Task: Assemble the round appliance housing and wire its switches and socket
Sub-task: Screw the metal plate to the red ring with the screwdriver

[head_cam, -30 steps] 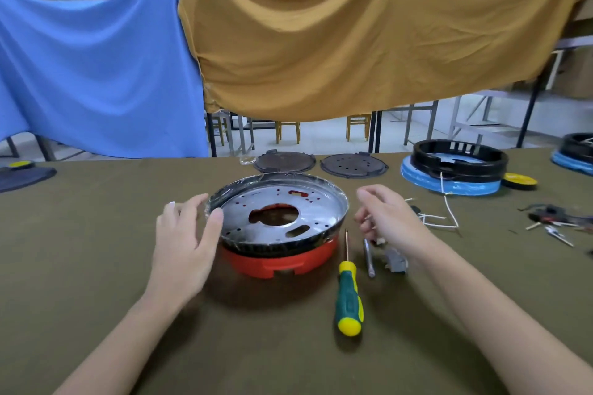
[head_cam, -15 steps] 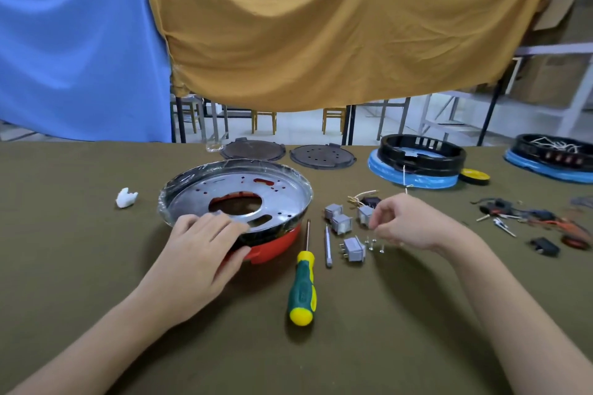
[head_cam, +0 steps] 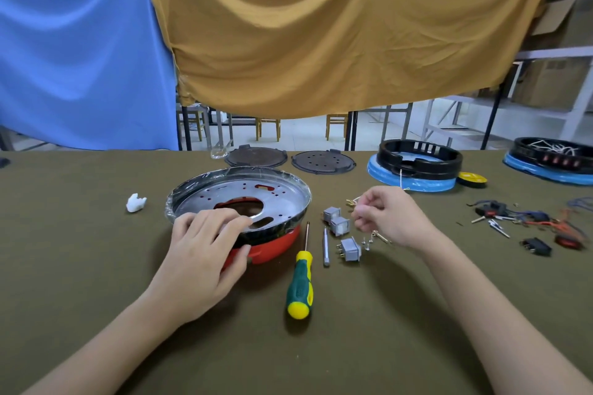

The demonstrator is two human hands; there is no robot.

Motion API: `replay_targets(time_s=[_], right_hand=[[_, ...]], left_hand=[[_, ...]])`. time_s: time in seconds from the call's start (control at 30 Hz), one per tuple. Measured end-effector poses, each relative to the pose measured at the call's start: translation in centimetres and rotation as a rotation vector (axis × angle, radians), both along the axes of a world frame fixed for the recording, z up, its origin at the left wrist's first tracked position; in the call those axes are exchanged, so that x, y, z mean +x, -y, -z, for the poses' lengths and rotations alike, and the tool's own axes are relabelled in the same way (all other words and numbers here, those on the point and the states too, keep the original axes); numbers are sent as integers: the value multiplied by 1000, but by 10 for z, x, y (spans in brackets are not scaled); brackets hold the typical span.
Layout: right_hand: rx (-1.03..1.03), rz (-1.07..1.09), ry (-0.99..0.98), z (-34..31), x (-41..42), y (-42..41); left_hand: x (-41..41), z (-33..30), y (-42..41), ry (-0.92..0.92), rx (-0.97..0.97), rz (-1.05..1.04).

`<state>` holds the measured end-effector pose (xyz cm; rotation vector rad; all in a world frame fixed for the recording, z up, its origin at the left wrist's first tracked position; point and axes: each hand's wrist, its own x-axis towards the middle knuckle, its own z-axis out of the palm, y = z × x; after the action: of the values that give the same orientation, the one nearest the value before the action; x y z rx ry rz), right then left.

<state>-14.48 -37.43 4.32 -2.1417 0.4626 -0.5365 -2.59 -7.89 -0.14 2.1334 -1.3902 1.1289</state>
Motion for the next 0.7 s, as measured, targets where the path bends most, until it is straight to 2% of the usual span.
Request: replay_targets(time_s=[0.07,0.17,0.27,0.37,0.53,0.7], right_hand=[[165,-117,133,0,4,-18],[386,-306,233,3,7,-46],[587,-451,258,8,11,-62],[743,-551,266,14,12,-70],[876,-554,313,12,15,-74],[893,-536,337,11,14,-84]], left_hand=[[-3,-1,1,11,-12,9],[-12,-8,12,69,6,90],[-23,-23,36,125,30,193],[-31,-27,56,60,-66,240],[-25,-20,58,-65,-176,301],[-25,-19,51,-160,-231,368]])
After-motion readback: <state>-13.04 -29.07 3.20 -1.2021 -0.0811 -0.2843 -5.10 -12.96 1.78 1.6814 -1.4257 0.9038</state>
